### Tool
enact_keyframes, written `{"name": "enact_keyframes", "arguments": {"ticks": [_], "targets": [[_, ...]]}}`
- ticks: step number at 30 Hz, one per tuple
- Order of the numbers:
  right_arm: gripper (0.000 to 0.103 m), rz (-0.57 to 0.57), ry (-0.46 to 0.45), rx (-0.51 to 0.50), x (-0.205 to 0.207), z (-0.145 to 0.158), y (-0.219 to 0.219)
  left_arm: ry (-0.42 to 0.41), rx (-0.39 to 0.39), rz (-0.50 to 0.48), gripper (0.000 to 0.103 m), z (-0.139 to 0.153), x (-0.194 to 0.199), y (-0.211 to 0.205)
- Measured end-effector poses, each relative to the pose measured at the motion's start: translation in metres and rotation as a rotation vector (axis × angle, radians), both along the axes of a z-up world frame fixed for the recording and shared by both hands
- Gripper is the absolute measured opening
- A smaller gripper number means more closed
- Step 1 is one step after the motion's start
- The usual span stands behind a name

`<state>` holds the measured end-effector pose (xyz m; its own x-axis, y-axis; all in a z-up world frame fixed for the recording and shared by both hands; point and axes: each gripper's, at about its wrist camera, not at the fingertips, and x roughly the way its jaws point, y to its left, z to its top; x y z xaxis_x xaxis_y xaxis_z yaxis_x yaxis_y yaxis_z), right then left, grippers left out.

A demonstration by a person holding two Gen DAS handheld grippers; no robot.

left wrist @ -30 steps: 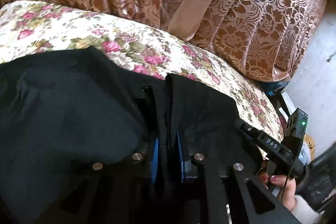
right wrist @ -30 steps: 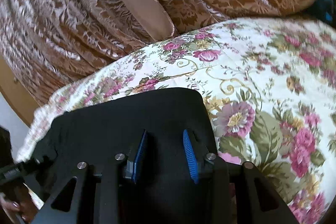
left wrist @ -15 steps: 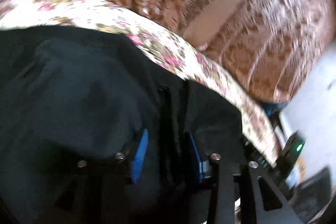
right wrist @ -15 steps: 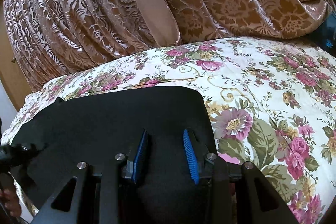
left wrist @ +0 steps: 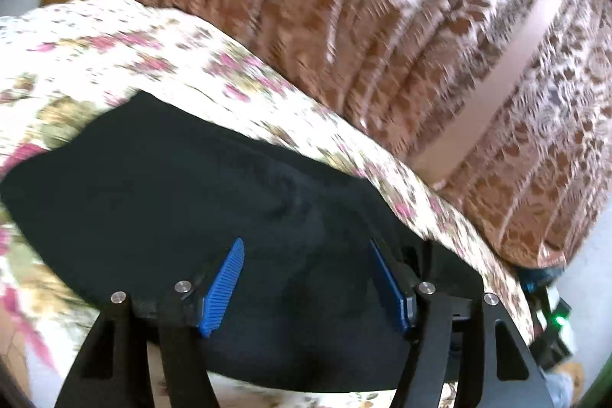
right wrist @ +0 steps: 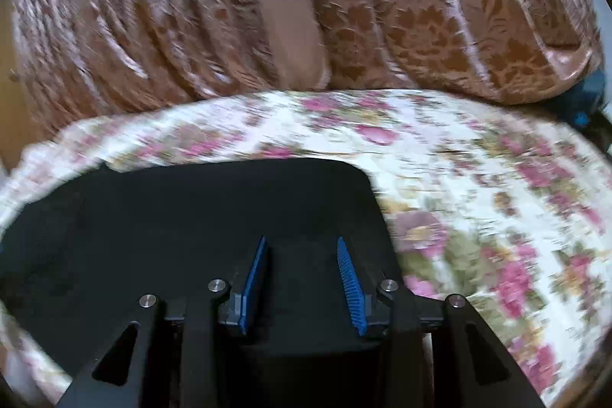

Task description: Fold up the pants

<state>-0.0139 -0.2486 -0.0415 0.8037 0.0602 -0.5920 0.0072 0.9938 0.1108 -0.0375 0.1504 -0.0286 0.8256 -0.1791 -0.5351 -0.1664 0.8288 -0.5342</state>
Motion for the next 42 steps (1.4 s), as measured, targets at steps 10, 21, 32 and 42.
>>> {"name": "enact_keyframes", "arguments": {"ticks": [10,21,32,42], "targets": [[0.040,0.259,0.039,0.026,-0.014,-0.003,0.065,0.016,-0.008,0.304,0.076,-0.012,-0.055,0.069],[0.042,0.264,0.019,-0.006,-0.017,-0.016,0.069,0.073,-0.251,0.398,0.072,-0.042,-0.081,0.110],[0.042,0.266,0.015,0.004,-0.017,-0.016,0.067,0.058,-0.352,0.318,0.069,-0.059,-0.061,0.117],[0.042,0.266,0.008,0.005,-0.018,-0.016,0.068,-0.018,-0.478,0.301,0.046,-0.077,-0.042,0.144]]}}
